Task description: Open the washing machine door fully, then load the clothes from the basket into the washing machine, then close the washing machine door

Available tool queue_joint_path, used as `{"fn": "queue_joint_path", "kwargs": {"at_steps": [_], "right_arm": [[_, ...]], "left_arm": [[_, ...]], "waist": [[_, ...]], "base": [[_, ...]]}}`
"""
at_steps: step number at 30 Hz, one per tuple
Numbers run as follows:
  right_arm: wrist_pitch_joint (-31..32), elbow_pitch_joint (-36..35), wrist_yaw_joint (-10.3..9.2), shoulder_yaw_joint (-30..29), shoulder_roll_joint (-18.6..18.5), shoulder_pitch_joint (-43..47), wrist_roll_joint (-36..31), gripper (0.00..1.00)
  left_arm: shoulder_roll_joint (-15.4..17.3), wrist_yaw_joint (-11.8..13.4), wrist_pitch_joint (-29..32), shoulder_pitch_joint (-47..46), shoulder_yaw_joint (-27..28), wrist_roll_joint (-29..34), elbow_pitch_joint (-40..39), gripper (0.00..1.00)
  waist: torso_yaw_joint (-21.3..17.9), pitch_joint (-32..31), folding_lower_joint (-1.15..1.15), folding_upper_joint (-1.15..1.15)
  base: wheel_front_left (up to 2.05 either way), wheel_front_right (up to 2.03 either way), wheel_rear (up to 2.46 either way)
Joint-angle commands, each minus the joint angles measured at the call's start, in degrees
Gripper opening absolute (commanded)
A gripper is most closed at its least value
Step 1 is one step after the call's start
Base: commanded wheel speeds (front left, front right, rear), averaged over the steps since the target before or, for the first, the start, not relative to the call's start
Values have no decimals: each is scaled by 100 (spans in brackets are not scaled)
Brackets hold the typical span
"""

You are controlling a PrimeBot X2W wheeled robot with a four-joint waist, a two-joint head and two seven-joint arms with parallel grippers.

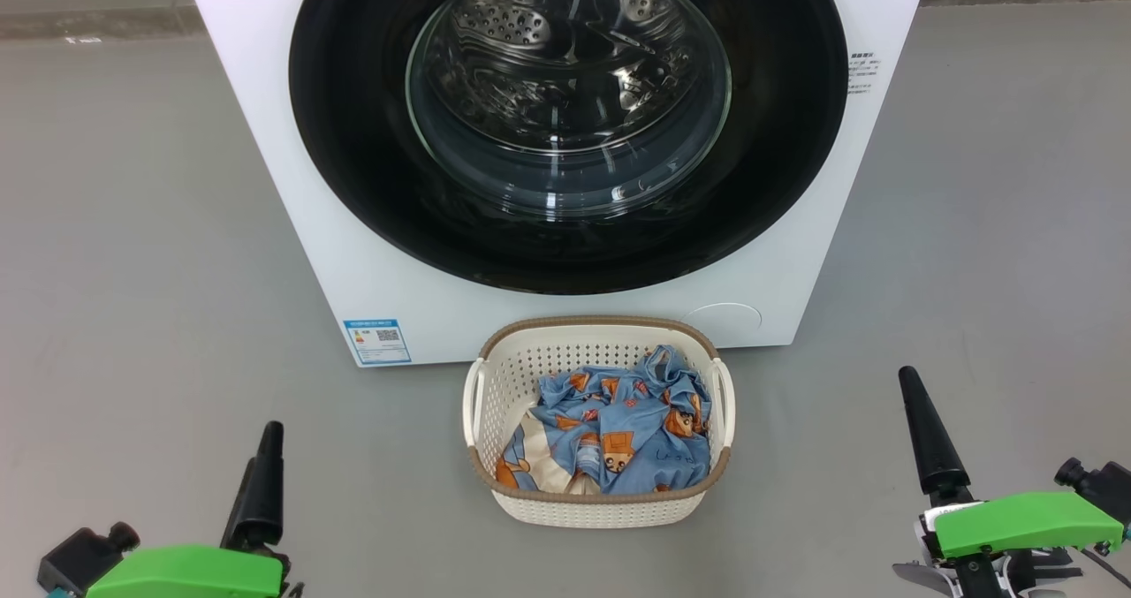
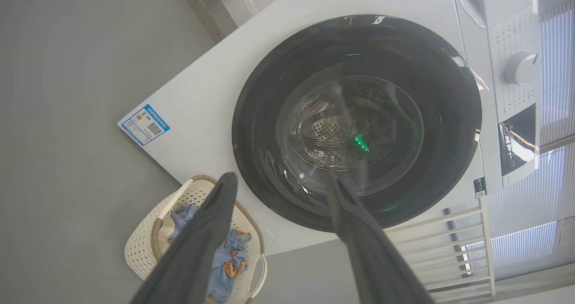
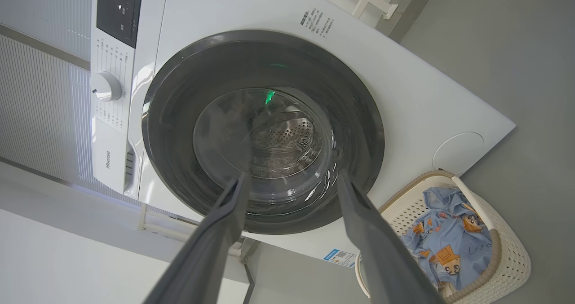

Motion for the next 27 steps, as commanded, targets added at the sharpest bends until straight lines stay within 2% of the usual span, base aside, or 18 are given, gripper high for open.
{"fn": "queue_joint_path", "kwargs": {"at_steps": [1,19,27], "right_arm": [[-95,-126,4,100,-60,-316,-324,100],[-380,-45,6,222,-48,-430,-2729,100],[-514,-28,6,265,-49,-478,-3549,100]], "left_arm": [[96,-15,-98,-291,85,308,-181,100],[7,-17,-384,-283,133,2379,-269,100],[-8,-18,-519,-288,148,2980,-141,100]], "waist": [[-2,1,0,0],[-10,26,-1,0],[-4,31,-1,0]], "base": [[0,0,0],[0,0,0],[0,0,0]]}}
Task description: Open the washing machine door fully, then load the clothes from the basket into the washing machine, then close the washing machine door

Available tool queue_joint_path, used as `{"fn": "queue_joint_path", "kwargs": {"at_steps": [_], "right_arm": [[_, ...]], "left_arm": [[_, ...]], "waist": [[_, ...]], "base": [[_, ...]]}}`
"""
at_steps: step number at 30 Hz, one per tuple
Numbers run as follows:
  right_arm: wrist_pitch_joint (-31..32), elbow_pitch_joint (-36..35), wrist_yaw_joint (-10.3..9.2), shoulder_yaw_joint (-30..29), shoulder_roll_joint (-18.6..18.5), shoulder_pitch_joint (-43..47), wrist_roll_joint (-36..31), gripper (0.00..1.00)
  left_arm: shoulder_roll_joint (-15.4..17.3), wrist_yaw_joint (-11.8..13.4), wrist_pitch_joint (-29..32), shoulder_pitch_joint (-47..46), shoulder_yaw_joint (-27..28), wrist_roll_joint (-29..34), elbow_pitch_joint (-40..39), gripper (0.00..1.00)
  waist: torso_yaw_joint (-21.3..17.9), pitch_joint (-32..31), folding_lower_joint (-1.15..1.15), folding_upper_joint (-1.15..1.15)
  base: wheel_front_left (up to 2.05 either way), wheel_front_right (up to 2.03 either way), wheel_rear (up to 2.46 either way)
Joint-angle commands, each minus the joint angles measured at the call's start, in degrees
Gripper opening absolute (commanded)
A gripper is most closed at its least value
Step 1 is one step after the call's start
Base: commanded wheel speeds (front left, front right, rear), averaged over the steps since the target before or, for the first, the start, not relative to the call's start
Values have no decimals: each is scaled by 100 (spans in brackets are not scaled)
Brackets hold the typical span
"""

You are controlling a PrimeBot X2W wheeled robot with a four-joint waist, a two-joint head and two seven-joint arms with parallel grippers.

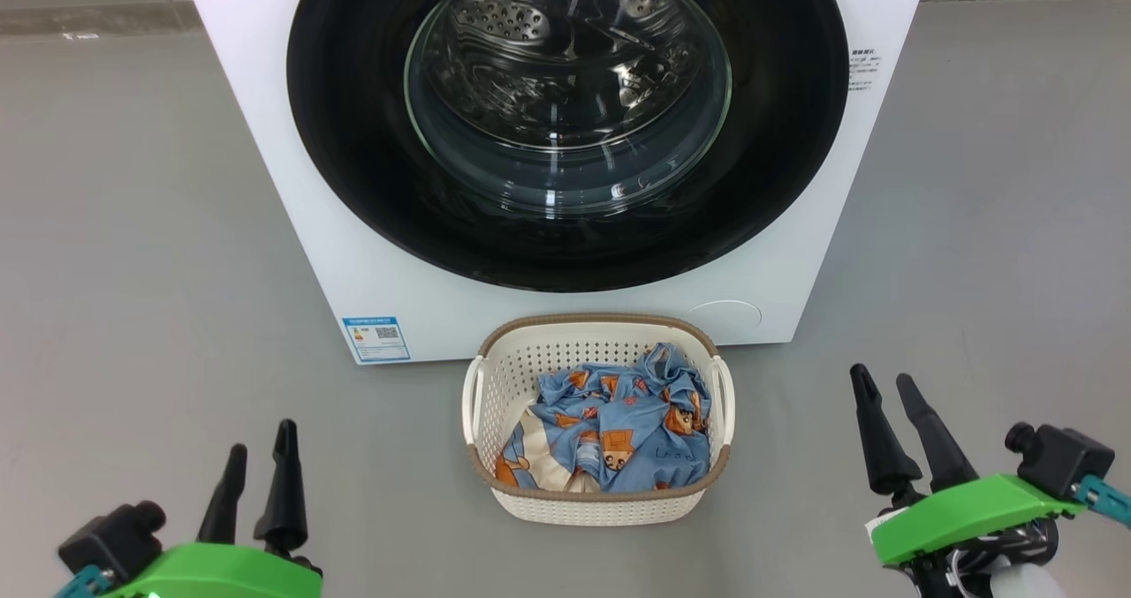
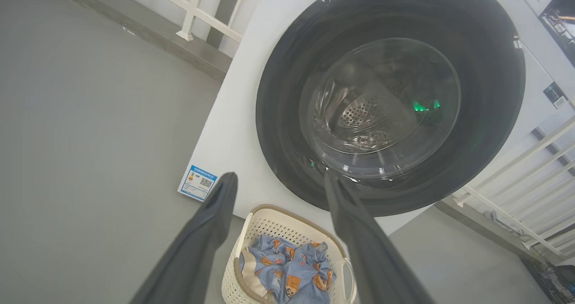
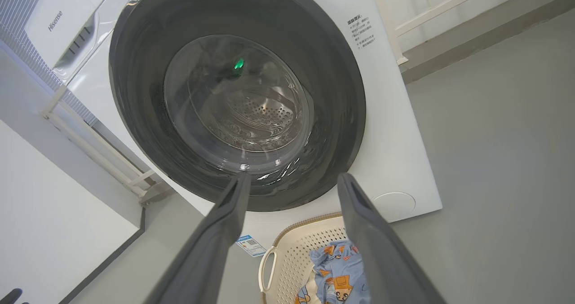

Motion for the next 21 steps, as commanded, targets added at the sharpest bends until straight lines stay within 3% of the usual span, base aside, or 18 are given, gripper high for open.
{"fn": "queue_joint_path", "kwargs": {"at_steps": [1,21], "right_arm": [[-107,-141,6,137,-36,-326,-232,100],[-443,231,8,213,-23,-501,-1661,100]], "left_arm": [[59,-12,-83,-287,113,214,-41,100],[68,-15,-421,-415,12,1429,13,100]], "waist": [[0,-4,-1,0],[20,-57,-1,0]], "base": [[0,0,0],[0,0,0]]}}
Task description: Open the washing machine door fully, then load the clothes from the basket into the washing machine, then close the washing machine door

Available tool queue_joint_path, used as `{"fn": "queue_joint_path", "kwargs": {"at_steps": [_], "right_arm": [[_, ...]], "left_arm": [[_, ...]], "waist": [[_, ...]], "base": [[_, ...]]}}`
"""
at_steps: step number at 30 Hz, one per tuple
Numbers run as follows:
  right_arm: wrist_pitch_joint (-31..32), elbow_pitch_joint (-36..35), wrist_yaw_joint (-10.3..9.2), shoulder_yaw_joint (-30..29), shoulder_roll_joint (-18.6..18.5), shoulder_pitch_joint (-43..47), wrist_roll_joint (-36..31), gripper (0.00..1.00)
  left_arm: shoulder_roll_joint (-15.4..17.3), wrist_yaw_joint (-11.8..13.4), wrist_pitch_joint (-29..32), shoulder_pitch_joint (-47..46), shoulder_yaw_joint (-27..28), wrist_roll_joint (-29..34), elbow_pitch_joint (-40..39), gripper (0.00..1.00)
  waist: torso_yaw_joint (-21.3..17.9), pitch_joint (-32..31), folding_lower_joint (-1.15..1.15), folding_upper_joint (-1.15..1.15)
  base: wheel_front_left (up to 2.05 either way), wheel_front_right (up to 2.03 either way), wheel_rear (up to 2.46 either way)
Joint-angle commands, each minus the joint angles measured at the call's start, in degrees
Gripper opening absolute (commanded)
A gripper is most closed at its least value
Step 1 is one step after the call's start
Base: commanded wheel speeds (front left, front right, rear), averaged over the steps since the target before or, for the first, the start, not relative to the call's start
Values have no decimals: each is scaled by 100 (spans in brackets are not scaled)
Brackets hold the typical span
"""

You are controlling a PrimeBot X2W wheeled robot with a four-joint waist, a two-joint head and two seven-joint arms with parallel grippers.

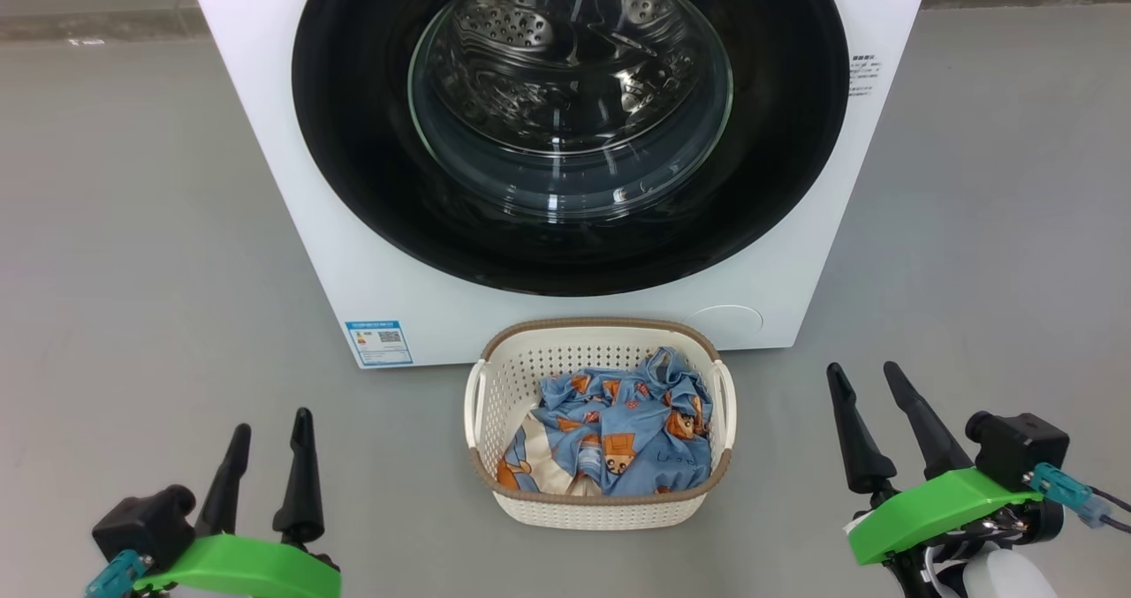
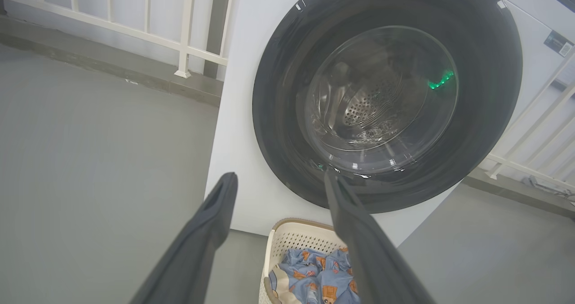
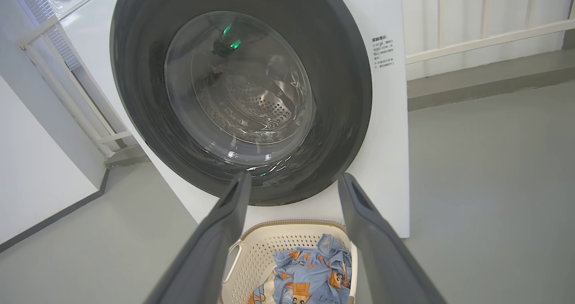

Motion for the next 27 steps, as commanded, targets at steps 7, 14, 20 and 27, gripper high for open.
{"fn": "queue_joint_path", "kwargs": {"at_steps": [7,14,20,27], "right_arm": [[-191,-78,8,217,-31,-286,-569,100],[-309,-47,9,299,-50,-325,-1014,100],[-403,-26,9,348,-76,-382,-1365,100],[-403,-48,9,346,-66,-375,-1366,100]], "left_arm": [[83,-15,-173,-302,112,494,-204,100],[90,-16,-291,-307,94,934,-258,100],[95,-17,-385,-313,72,1286,-276,100],[95,-17,-385,-301,77,1292,-287,100]], "waist": [[-4,-30,0,-1],[-9,-43,0,-1],[-19,-51,0,-1],[-24,-49,0,-1]], "base": [[0,0,0],[0,0,0],[0,0,0],[0,0,0]]}}
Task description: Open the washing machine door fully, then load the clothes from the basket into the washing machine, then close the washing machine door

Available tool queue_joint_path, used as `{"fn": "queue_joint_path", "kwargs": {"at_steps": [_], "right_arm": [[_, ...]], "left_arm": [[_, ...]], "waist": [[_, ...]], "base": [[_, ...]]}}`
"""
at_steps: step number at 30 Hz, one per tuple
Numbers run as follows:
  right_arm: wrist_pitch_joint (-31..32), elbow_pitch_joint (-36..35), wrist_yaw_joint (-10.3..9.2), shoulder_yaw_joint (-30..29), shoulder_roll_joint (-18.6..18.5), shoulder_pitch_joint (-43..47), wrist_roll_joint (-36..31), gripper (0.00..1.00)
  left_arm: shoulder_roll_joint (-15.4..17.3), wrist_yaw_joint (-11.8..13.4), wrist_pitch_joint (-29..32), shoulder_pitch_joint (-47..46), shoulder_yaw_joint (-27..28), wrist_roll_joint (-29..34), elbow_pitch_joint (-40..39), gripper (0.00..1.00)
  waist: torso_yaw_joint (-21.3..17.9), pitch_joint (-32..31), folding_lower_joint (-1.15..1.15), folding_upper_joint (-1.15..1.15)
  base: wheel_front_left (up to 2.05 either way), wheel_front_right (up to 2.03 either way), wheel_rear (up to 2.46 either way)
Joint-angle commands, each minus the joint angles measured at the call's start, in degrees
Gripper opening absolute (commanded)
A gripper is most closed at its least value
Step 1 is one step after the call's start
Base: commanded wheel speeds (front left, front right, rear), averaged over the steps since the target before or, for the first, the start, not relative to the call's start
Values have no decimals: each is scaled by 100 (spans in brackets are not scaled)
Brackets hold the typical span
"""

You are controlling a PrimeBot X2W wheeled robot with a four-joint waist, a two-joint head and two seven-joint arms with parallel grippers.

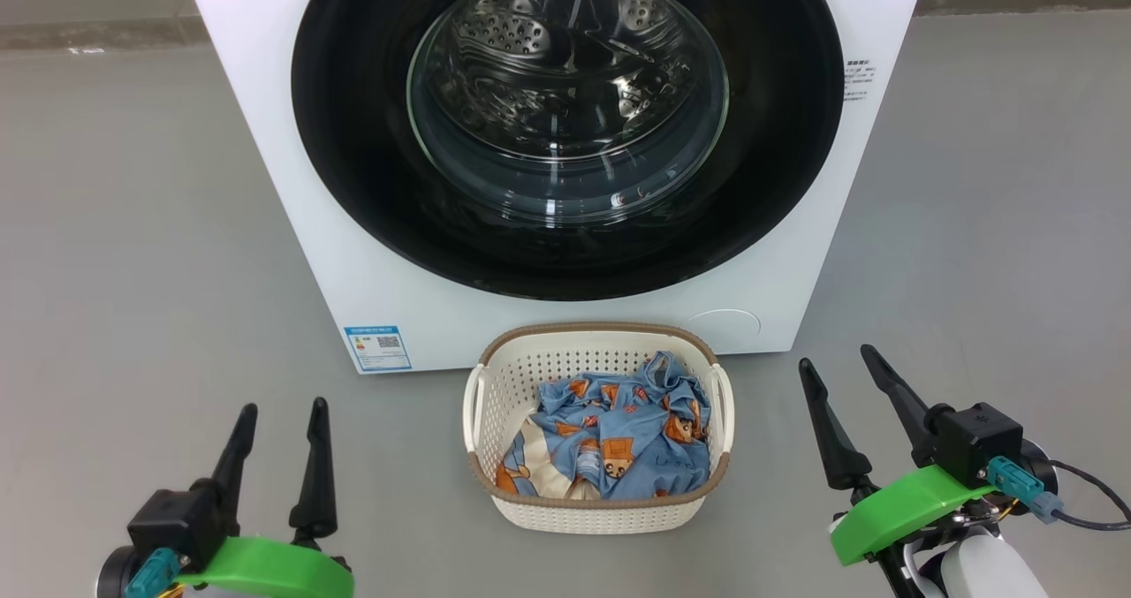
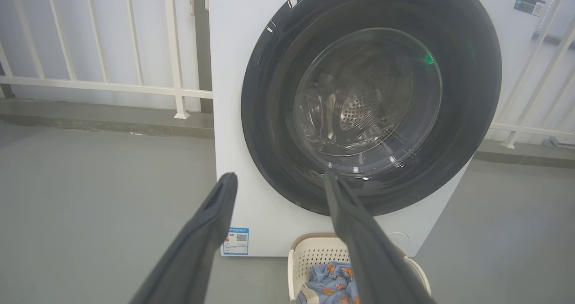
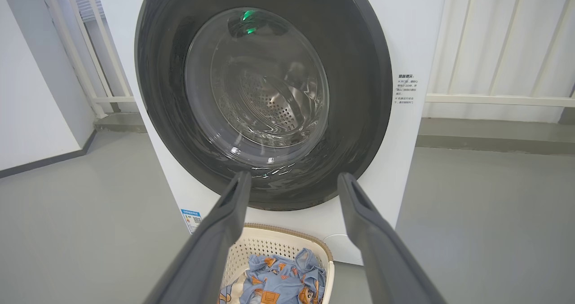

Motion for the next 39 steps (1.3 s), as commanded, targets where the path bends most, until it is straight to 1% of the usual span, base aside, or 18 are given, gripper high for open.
{"fn": "queue_joint_path", "kwargs": {"at_steps": [1,17,23,30,39], "right_arm": [[-70,-143,9,142,-10,-191,-68,100],[-70,-166,9,160,2,-188,-72,100],[-70,-196,9,167,-14,-199,-54,100],[-70,-213,9,160,-17,-216,-34,100],[-70,-234,9,161,-10,-227,-9,100]], "left_arm": [[91,-15,-37,-284,169,57,-165,100],[92,-15,-37,-286,233,94,-135,100],[91,-14,-37,-278,285,167,-151,100],[90,-15,-37,-292,284,143,-146,100],[89,-15,-37,-301,283,-45,-136,100]], "waist": [[0,2,0,0],[5,27,0,0],[-1,39,0,0],[-8,65,0,0],[-21,80,0,0]], "base": [[0,0,0],[0,0,-1],[33,33,-66],[78,78,-155],[121,121,-241]]}}
